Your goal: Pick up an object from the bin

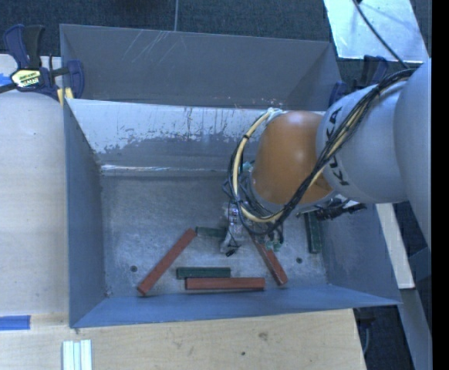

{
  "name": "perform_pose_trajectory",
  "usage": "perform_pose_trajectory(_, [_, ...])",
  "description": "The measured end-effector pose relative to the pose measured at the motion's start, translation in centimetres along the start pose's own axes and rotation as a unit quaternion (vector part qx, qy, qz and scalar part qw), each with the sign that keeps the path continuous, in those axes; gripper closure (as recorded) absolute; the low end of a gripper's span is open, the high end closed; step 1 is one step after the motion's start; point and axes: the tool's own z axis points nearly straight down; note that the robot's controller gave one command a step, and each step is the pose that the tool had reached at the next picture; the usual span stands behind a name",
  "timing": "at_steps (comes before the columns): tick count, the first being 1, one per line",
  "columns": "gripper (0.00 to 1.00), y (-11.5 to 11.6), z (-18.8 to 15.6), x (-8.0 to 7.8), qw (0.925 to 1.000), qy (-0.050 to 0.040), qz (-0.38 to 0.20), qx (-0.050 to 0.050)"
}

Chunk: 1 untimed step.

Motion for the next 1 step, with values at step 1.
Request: perform_pose_trajectory(1, [1.00, 0.58, -16.24, -0.33, 1.0000, -0.0044, 0.000, -0.001])
